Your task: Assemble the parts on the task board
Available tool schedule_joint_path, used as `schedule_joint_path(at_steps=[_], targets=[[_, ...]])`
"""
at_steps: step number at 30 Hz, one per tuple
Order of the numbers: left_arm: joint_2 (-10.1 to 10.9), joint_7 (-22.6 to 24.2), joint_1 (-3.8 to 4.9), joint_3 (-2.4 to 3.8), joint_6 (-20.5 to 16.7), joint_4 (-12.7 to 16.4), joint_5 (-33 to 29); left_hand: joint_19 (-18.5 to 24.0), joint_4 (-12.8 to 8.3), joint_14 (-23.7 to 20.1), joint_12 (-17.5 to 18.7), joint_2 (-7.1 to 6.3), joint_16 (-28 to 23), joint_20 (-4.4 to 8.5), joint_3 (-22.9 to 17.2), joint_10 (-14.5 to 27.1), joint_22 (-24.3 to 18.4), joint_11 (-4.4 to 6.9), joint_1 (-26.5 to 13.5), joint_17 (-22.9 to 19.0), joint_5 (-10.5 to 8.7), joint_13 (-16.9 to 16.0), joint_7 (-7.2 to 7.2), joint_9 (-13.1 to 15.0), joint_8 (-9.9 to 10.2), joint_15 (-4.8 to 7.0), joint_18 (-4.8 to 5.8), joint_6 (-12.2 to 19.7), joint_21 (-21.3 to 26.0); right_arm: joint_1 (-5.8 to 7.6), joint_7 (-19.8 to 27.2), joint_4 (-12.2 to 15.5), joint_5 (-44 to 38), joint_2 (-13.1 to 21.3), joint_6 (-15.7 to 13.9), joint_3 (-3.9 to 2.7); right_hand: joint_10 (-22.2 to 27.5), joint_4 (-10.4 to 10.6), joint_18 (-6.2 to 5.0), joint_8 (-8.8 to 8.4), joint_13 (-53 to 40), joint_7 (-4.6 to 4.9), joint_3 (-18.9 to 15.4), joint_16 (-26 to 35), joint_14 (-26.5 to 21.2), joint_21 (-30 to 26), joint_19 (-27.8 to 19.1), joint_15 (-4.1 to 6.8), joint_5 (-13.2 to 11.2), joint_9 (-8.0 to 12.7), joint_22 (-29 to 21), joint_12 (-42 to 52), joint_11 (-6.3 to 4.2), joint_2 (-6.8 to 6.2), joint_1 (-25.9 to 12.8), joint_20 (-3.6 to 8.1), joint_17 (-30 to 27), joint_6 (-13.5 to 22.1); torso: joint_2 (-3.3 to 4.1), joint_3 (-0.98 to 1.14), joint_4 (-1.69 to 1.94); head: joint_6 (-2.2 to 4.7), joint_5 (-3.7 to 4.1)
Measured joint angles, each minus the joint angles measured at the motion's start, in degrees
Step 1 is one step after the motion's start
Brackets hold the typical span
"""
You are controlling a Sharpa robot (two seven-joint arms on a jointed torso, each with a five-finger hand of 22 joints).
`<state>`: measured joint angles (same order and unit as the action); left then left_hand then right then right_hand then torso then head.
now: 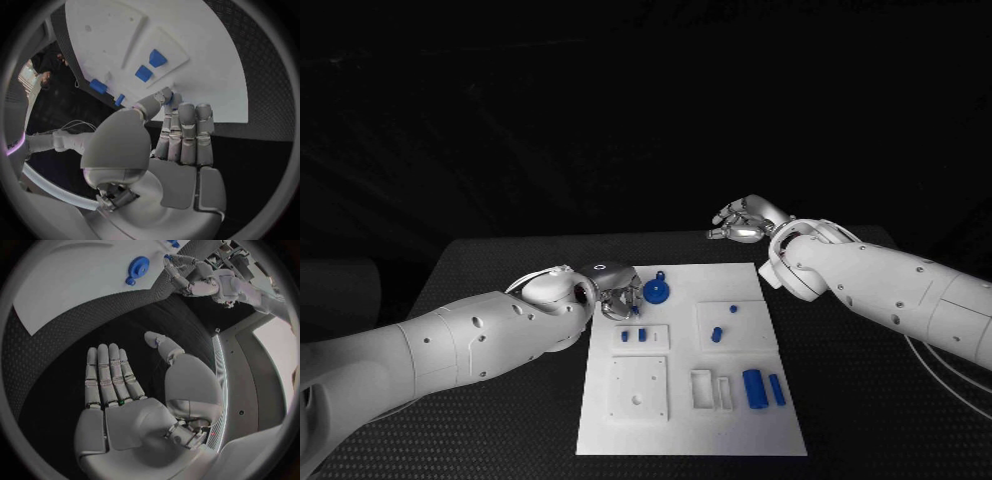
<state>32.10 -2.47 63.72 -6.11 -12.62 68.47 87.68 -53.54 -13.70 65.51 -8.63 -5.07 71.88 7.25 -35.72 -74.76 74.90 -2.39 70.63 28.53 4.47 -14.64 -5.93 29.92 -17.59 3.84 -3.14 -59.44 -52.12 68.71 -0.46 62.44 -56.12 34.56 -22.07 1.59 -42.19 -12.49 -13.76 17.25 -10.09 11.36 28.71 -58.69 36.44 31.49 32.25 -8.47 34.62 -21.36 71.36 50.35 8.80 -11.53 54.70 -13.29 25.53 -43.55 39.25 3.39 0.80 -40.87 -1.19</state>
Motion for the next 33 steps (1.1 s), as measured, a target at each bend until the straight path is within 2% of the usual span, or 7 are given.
schedule_joint_path(at_steps=[14,33], targets=[[-1.36,-0.01,-0.07,-0.16,0.55,-1.19,-0.01,0.0,0.0,0.08,0.05,0.04,0.0,-0.01,0.0,0.0,0.04,0.0,-0.36,-0.05,-0.1,0.02,0.03,0.01,0.02,-0.1,-0.02,0.05,0.0,0.0,0.0,-0.01,0.0,-0.11,0.0,0.0,0.0,0.0,0.0,0.0,0.13,0.0,0.0,0.0,0.0,0.0,0.0,0.0,0.0,-0.01,-0.01,0.0,0.0,0.0,0.0,0.0,-0.07,0.0,0.0,0.0,-0.01,-0.13,-0.09],[-0.68,-0.41,-0.02,-0.29,1.89,-0.88,0.03,-0.13,-0.14,0.07,0.26,0.28,0.0,0.1,-0.12,0.04,0.02,0.04,-0.09,-0.04,0.01,-0.02,0.06,-0.02,0.1,-0.12,-0.09,0.29,0.0,0.0,0.0,-0.01,0.0,0.0,0.0,0.0,0.0,0.0,0.0,0.0,0.18,0.0,0.0,0.0,0.0,0.0,-0.01,0.0,0.0,0.05,0.05,0.23,0.0,0.0,0.0,0.0,-0.16,0.0,-0.01,0.01,0.01,-0.31,-0.07]])
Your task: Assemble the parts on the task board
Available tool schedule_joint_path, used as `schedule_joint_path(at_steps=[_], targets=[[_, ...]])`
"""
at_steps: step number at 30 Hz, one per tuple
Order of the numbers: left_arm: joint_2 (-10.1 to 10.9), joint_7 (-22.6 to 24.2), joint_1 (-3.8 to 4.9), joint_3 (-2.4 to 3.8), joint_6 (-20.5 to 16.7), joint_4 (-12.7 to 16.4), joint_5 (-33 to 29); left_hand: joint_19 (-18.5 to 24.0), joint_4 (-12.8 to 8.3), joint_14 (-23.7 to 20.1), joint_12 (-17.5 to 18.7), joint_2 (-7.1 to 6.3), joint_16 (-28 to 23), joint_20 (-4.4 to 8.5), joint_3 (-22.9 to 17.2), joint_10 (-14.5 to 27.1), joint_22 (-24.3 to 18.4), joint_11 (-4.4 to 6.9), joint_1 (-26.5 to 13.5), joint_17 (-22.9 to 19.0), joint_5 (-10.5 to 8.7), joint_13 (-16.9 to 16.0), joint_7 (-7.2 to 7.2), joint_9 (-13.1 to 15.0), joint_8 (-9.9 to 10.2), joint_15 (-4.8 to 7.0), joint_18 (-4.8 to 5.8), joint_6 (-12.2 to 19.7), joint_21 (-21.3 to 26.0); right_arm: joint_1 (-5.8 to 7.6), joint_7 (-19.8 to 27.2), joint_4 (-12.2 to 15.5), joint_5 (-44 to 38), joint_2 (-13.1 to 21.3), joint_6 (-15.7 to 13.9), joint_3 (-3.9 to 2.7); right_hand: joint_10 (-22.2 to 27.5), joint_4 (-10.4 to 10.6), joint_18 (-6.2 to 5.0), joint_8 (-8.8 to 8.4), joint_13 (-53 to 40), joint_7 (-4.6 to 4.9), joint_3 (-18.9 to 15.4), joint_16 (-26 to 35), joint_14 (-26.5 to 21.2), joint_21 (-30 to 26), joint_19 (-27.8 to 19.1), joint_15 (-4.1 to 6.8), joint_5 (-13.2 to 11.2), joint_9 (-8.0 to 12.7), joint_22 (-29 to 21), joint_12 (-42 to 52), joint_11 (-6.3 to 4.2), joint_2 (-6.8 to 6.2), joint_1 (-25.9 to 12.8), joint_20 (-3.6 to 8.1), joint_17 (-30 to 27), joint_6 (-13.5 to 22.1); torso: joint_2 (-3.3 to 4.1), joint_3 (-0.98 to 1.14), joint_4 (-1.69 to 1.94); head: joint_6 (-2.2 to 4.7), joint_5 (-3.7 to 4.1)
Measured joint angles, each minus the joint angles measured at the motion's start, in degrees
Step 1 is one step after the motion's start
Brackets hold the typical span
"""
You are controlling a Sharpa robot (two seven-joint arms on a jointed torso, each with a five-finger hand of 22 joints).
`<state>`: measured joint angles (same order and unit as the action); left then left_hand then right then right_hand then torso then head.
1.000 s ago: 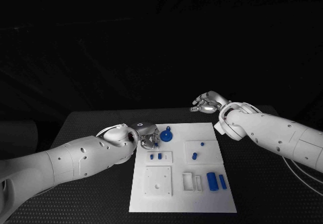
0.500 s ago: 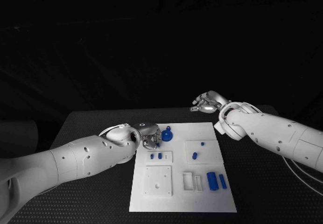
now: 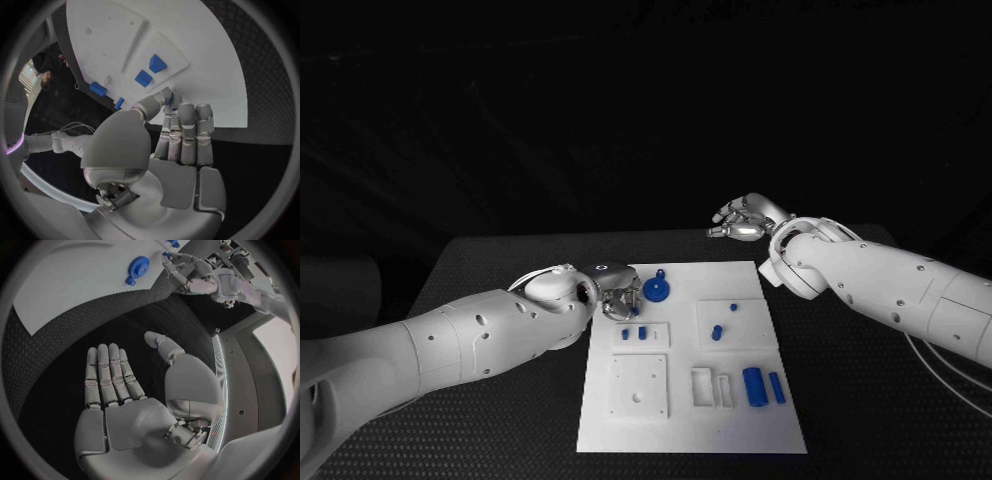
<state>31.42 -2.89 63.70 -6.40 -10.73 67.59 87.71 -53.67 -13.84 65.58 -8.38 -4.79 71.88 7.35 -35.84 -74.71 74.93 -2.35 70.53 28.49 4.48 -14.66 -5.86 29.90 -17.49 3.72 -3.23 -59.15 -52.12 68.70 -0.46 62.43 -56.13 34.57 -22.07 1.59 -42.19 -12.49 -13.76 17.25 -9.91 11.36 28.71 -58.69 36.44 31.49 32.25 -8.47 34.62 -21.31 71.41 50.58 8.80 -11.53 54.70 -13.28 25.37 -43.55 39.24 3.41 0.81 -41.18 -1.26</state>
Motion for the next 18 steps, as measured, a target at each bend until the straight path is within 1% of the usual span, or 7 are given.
schedule_joint_path(at_steps=[7,12,18], targets=[[-0.17,-0.14,0.0,0.0,0.04,-0.08,0.03,0.0,0.0,0.0,0.0,-0.03,0.0,0.0,0.0,0.01,-0.01,0.01,0.03,0.0,0.0,-0.01,-0.18,0.0,0.0,0.0,-0.01,-0.01,0.0,0.0,0.0,0.0,0.0,-0.04,0.0,0.0,0.0,0.0,0.01,0.0,0.05,0.0,0.0,0.0,0.0,0.0,0.0,0.0,0.0,0.0,-0.01,0.0,0.0,0.0,0.0,0.0,0.0,0.0,0.0,-0.03,0.05,-0.02,0.04],[-0.68,-0.24,-0.03,-0.05,0.04,-0.23,0.06,0.0,-0.01,0.0,0.0,-0.03,0.0,-0.01,0.01,0.03,-0.01,0.03,0.03,0.01,0.0,-0.01,0.03,-0.13,0.01,-0.01,-0.01,-0.24,0.0,0.0,0.0,-0.02,0.0,-0.1,0.0,0.0,0.0,0.0,0.0,0.0,0.06,0.0,0.0,0.0,0.0,0.0,0.0,0.0,0.0,0.0,-0.01,0.0,0.0,0.0,0.0,0.0,-0.06,0.0,0.02,-0.06,0.05,0.01,-0.01],[-0.9,-0.37,-0.17,-0.1,0.06,-0.53,0.09,-0.09,-0.07,0.25,0.0,-0.08,0.0,-0.09,0.07,0.04,-0.02,0.04,0.07,0.01,0.0,0.0,-0.04,-0.09,0.02,0.07,-0.02,-0.32,0.0,0.0,0.0,-0.03,0.0,-0.12,0.0,0.0,0.0,0.0,0.0,0.0,0.12,0.0,0.0,0.0,0.0,0.0,0.0,0.0,0.0,0.0,0.05,0.0,0.0,0.0,0.0,0.0,-0.05,0.0,0.02,-0.03,0.02,0.03,-0.08]])
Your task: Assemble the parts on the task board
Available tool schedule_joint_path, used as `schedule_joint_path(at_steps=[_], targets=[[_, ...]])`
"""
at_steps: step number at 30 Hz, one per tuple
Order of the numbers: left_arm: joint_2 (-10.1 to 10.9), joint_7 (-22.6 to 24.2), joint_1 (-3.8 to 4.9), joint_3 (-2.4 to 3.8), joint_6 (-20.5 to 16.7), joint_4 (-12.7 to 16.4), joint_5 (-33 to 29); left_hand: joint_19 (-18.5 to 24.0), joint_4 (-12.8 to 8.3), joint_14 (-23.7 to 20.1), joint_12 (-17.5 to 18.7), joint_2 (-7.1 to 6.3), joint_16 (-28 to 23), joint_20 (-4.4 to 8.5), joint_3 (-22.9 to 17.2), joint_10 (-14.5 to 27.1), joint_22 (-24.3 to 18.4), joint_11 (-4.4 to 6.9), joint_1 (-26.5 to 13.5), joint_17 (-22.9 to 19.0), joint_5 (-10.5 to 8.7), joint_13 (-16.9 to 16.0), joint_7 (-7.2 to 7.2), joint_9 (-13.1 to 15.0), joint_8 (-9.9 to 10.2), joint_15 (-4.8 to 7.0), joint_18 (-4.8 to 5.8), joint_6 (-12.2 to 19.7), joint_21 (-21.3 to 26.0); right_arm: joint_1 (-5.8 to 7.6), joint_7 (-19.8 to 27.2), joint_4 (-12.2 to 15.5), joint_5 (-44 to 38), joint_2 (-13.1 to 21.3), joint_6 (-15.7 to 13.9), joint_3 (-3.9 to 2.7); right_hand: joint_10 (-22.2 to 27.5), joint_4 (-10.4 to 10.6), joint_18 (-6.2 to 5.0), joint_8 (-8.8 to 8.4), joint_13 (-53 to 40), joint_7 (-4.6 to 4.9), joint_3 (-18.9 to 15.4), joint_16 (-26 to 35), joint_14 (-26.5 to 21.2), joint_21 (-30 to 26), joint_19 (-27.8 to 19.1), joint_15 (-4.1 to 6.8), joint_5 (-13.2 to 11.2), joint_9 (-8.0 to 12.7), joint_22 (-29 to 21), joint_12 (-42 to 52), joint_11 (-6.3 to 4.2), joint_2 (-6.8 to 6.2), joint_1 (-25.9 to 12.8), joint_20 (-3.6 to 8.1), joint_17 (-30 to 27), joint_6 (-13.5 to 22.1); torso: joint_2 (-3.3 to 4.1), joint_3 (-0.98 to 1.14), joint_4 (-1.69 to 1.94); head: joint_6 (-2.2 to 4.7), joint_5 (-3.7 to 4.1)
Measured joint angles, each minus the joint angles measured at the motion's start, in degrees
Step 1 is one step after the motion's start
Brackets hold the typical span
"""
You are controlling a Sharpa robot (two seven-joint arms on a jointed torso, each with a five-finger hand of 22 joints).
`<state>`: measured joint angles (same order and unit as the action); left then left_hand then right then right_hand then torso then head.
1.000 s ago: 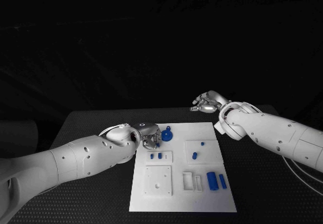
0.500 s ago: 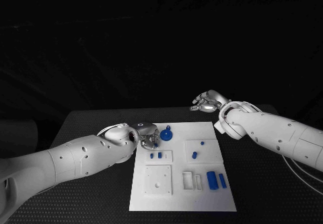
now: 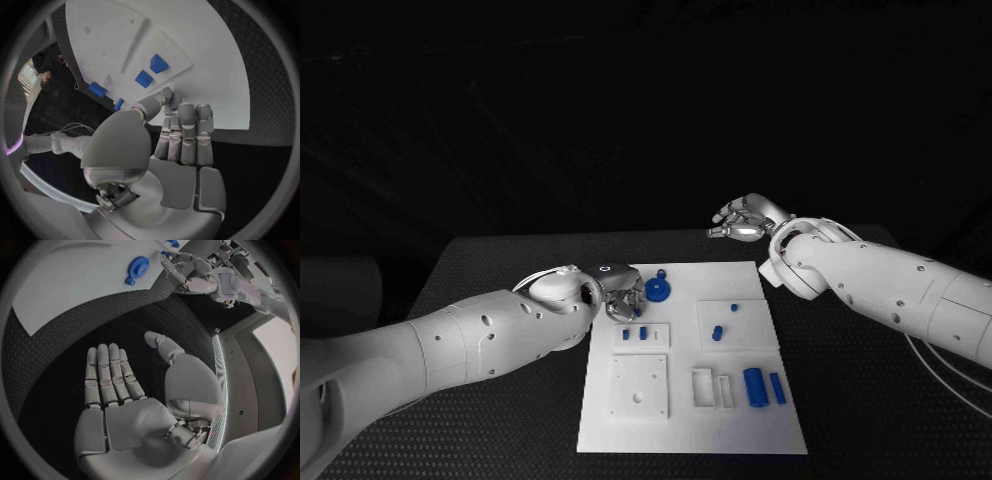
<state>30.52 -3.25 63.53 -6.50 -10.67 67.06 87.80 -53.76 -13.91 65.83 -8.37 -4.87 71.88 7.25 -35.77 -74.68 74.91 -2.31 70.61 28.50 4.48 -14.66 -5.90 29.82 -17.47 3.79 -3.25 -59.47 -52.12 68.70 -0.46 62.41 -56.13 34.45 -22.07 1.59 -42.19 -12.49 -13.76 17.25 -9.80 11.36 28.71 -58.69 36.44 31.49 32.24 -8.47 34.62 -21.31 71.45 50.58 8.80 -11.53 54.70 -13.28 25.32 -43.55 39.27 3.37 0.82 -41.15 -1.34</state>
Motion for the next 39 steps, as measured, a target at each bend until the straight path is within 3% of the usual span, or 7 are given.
schedule_joint_path(at_steps=[14,22,39], targets=[[-0.22,-0.36,0.14,-0.54,0.08,-0.1,0.04,-0.01,-0.14,0.1,0.03,0.14,0.0,-0.01,-0.13,-0.15,-0.01,-0.15,-0.14,0.01,0.0,-0.01,0.0,0.13,0.21,0.08,-0.02,0.02,-0.23,0.0,0.0,-0.05,0.0,-0.01,0.0,0.0,0.0,0.0,0.0,0.0,0.06,0.0,0.0,0.0,0.0,0.0,0.0,0.0,0.0,0.06,-0.01,0.0,0.0,0.0,0.0,0.0,-0.06,0.0,0.0,0.05,-0.03,-0.06,0.05],[-0.56,-0.76,0.6,-1.74,-0.22,-0.09,0.64,-0.01,-0.14,0.19,0.05,0.14,0.0,-0.02,-0.13,-0.36,0.04,0.07,-0.15,0.01,0.23,-0.18,0.05,0.09,-0.02,-0.01,-0.02,0.12,-0.23,0.0,0.01,-0.09,0.0,-0.06,0.0,0.0,0.0,0.0,0.0,0.0,0.12,0.0,0.0,-0.22,0.0,0.0,0.0,0.0,0.0,0.05,0.01,0.0,0.0,0.0,0.0,0.0,-0.1,0.0,0.0,0.03,-0.02,-0.05,0.08],[-0.34,-0.65,0.21,-1.94,-1.52,-0.09,0.96,-0.1,-0.35,0.21,0.52,0.15,0.23,-0.11,-0.34,-0.36,0.02,0.07,-0.16,0.01,0.34,-0.12,0.11,-0.01,0.21,-0.04,-0.11,0.08,-0.45,0.0,0.01,-0.04,0.0,-0.01,0.01,0.0,0.0,0.0,0.0,0.0,0.17,0.0,0.0,-0.23,0.0,0.0,0.0,0.0,0.0,0.05,0.04,0.0,0.0,0.0,0.0,0.0,-0.15,0.0,0.0,-0.02,0.0,-0.14,0.16]])
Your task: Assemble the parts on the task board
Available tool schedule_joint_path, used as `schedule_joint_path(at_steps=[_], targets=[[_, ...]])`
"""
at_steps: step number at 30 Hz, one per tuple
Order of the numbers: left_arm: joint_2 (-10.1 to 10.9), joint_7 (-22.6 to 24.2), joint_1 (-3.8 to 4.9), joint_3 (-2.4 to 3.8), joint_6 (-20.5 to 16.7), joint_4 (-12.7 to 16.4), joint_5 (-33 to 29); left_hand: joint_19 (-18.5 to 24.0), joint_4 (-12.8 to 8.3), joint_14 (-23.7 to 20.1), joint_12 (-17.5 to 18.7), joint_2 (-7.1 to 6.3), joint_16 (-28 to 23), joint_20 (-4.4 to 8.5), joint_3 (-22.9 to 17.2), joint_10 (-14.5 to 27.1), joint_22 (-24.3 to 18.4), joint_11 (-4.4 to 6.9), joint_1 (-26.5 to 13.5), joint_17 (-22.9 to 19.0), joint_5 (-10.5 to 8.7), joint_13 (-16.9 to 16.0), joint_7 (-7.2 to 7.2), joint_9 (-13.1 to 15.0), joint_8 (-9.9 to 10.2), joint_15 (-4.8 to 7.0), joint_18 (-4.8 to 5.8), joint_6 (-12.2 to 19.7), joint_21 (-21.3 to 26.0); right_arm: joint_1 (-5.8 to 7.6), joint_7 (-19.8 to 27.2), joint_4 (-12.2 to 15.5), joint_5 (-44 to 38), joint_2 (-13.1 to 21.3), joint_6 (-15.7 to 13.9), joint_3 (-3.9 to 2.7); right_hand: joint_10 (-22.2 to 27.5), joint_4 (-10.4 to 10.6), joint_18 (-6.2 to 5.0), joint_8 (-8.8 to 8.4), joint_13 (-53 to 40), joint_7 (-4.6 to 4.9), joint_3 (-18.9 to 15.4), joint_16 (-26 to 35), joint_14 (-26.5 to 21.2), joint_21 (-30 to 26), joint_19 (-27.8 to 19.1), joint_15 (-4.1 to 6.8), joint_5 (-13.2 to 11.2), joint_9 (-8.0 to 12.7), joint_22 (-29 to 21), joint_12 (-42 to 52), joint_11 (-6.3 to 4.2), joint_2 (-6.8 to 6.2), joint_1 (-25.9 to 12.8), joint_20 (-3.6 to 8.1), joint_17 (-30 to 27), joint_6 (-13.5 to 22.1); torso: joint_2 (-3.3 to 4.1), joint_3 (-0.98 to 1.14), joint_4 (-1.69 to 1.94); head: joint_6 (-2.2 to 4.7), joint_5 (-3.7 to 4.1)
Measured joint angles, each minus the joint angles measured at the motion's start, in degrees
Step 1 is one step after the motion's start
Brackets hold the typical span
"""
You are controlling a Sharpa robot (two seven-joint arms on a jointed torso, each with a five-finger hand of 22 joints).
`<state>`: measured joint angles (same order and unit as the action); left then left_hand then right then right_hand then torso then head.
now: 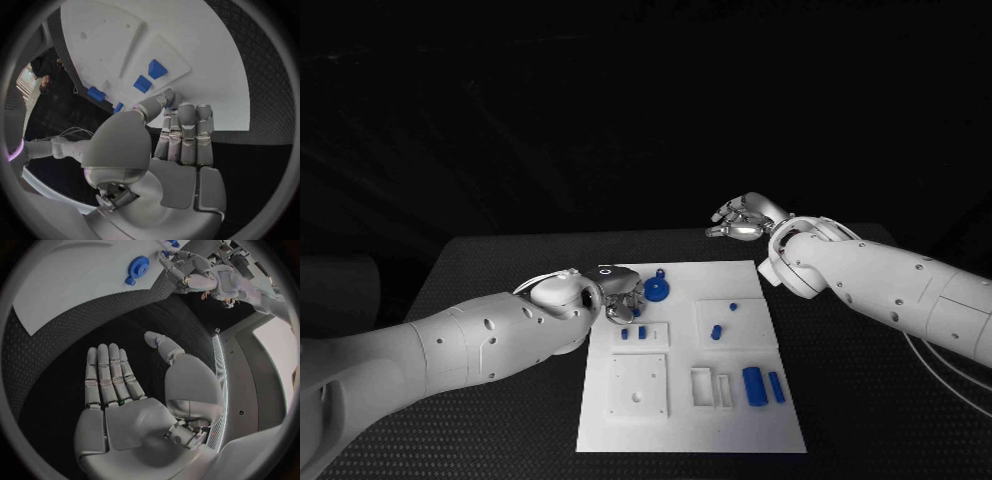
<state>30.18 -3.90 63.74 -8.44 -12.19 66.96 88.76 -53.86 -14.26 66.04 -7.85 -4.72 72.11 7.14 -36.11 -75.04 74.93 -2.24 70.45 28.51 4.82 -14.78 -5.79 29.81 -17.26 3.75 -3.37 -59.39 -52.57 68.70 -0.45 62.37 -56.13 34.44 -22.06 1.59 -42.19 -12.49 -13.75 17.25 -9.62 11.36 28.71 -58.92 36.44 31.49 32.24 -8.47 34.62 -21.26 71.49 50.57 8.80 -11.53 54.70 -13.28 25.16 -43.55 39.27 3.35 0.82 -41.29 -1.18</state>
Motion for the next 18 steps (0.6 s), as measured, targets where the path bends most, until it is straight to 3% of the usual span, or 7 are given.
schedule_joint_path(at_steps=[6,12,18], targets=[[0.26,0.24,-0.27,-0.21,-0.48,0.05,-0.47,0.33,-0.5,-0.53,0.82,-0.33,0.0,0.14,-0.5,0.63,0.0,-0.63,0.34,0.0,0.0,0.2,-1.75,-0.88,1.96,-0.14,-0.13,3.77,0.0,0.0,0.0,0.0,0.0,0.06,0.0,0.0,0.0,0.0,0.0,0.0,0.06,0.0,0.0,0.0,0.0,-0.22,0.0,0.0,0.0,0.02,0.0,0.0,0.0,0.0,0.0,0.0,-0.05,0.0,0.0,0.0,0.0,0.08,-0.01],[0.69,0.43,-0.53,-0.4,-0.49,0.07,-0.99,0.64,-0.86,-1.72,2.22,-1.27,0.0,0.23,-0.88,3.14,-0.01,-1.49,1.28,-0.12,0.01,0.59,-1.36,-1.72,3.29,-1.02,-0.19,6.95,0.0,0.0,0.0,0.0,0.0,0.22,0.0,0.0,0.0,0.0,0.0,0.0,0.11,0.0,0.0,0.0,-0.2,-0.22,0.0,0.19,0.0,0.05,0.05,0.0,0.0,0.0,0.0,0.0,-0.1,0.0,-0.01,0.01,-0.01,0.1,-0.02],[0.95,0.56,-0.53,-0.36,-0.49,0.06,-1.21,1.05,-0.86,-2.09,2.86,-1.73,0.0,0.24,-0.88,3.62,-0.02,-1.54,1.74,-0.19,0.01,0.76,-1.16,-1.97,3.56,-1.39,-0.19,7.94,0.0,0.0,-0.01,0.09,0.0,0.44,0.01,0.01,0.0,0.0,0.0,0.0,0.23,0.0,0.0,0.0,-0.36,-0.22,0.0,0.04,0.0,0.11,0.05,0.0,0.0,0.0,0.0,0.0,-0.19,0.0,-0.01,0.03,-0.01,0.1,0.05]])
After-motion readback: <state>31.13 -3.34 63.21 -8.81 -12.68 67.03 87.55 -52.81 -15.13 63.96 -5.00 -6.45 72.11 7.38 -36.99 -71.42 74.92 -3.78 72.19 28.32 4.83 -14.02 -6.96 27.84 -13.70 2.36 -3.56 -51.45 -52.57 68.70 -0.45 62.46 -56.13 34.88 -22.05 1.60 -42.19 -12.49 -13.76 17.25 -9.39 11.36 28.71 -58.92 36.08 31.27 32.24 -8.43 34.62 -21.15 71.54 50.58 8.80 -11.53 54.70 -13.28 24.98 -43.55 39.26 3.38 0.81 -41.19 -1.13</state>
